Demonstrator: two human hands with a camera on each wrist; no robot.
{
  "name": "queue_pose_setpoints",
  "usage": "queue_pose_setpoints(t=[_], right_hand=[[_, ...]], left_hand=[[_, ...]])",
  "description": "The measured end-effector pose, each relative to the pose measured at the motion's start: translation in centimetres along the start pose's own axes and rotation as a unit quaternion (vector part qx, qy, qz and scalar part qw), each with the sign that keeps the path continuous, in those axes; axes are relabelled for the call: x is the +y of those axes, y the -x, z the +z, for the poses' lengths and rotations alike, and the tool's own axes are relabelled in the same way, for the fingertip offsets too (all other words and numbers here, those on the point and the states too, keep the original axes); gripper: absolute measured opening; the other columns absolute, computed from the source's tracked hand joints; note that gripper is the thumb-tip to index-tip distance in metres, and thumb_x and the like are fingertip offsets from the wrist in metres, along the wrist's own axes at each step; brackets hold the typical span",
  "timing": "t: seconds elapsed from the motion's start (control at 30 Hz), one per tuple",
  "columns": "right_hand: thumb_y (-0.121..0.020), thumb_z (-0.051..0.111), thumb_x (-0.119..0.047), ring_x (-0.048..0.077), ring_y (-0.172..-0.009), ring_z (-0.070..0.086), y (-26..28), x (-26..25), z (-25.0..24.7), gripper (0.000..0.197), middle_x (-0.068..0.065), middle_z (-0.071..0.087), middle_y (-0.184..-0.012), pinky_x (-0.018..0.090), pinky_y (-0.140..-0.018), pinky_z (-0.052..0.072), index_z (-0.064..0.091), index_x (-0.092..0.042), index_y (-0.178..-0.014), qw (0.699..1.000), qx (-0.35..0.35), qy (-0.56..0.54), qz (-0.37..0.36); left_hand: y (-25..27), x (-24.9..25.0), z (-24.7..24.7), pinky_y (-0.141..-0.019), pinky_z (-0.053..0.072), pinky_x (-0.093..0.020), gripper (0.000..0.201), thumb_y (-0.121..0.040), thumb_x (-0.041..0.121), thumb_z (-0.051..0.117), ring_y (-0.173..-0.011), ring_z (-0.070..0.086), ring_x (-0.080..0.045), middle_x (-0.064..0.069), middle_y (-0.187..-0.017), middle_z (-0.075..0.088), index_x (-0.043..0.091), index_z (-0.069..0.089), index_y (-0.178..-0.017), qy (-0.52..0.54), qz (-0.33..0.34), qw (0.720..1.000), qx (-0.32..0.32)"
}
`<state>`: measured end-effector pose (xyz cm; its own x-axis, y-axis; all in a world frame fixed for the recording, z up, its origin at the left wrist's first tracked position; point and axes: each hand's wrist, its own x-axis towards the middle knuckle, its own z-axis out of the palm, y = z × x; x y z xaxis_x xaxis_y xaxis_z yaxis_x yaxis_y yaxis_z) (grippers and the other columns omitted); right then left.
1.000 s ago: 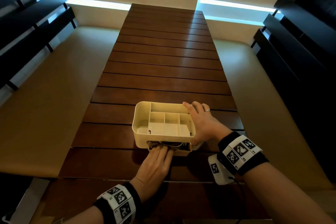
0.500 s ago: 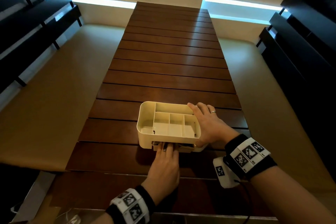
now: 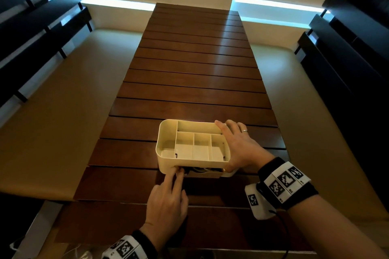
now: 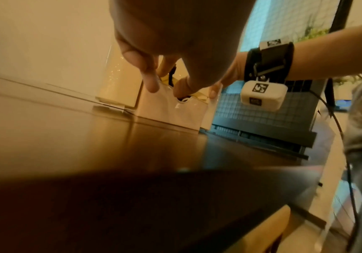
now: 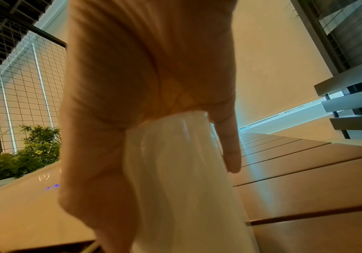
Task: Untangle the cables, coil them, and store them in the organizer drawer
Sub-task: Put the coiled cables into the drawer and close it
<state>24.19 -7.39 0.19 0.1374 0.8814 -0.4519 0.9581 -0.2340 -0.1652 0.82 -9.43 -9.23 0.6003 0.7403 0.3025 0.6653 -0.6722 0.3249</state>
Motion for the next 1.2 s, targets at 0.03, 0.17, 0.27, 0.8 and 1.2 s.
queue_pose_setpoints(t=[0.03, 0.17, 0.27, 0.8, 1.2], right_hand=[[-0.057, 0.083, -0.033, 0.034, -0.139, -0.005, 0.0, 0.0, 0.0, 0.129, 0.001, 0.001, -0.15, 0.052, -0.106, 0.034, -0.012, -0.03, -0.144, 1.0, -0.001, 0.003, 0.0], [-0.058, 0.083, -0.035, 0.033, -0.138, -0.004, 0.0, -0.1, 0.0, 0.129, 0.001, 0.001, -0.149, 0.051, -0.105, 0.035, -0.012, -0.028, -0.145, 1.0, 0.001, 0.009, -0.005], [-0.057, 0.083, -0.036, 0.033, -0.138, -0.004, 0.1, -0.1, 0.1, 0.13, 0.001, 0.001, -0.149, 0.05, -0.103, 0.036, -0.012, -0.028, -0.145, 1.0, 0.003, 0.013, -0.006], [-0.056, 0.083, -0.039, 0.032, -0.136, -0.001, 0.3, 0.1, 0.3, 0.13, 0.001, 0.005, -0.146, 0.049, -0.104, 0.036, -0.012, -0.029, -0.144, 1.0, 0.02, 0.013, -0.004], [-0.057, 0.082, -0.036, 0.033, -0.137, -0.003, 0.1, 0.0, 0.3, 0.129, 0.001, 0.003, -0.147, 0.049, -0.105, 0.036, -0.013, -0.03, -0.144, 1.0, 0.013, 0.01, 0.002]], left_hand=[[0.0, -0.1, 0.1, -0.044, 0.035, -0.021, 0.044, -0.076, 0.025, 0.052, -0.046, 0.048, -0.014, -0.015, -0.115, 0.06, 0.002, 0.065, -0.111, -0.015, 0.013, 1.0, -0.003], [0.1, -0.8, 0.4, -0.039, 0.027, -0.019, 0.042, -0.067, 0.02, 0.065, -0.033, 0.039, -0.012, -0.019, -0.114, 0.066, -0.001, 0.071, -0.103, -0.121, 0.072, 0.989, -0.042], [0.3, -1.4, 1.0, -0.041, 0.02, -0.02, 0.051, -0.088, 0.008, 0.023, -0.028, 0.033, -0.012, -0.022, -0.119, 0.064, -0.002, 0.07, -0.105, -0.165, 0.097, 0.979, -0.064], [1.2, -2.3, -0.8, -0.039, 0.03, -0.006, 0.052, -0.075, 0.026, 0.048, -0.038, 0.043, 0.001, -0.005, -0.133, 0.057, 0.014, 0.057, -0.124, 0.04, 0.054, 0.996, -0.052], [-6.2, -3.0, -1.5, -0.1, 0.024, -0.055, 0.064, -0.064, 0.08, 0.054, -0.129, 0.036, -0.028, 0.006, -0.129, 0.057, 0.03, 0.065, -0.102, 0.036, 0.048, 0.998, 0.003]])
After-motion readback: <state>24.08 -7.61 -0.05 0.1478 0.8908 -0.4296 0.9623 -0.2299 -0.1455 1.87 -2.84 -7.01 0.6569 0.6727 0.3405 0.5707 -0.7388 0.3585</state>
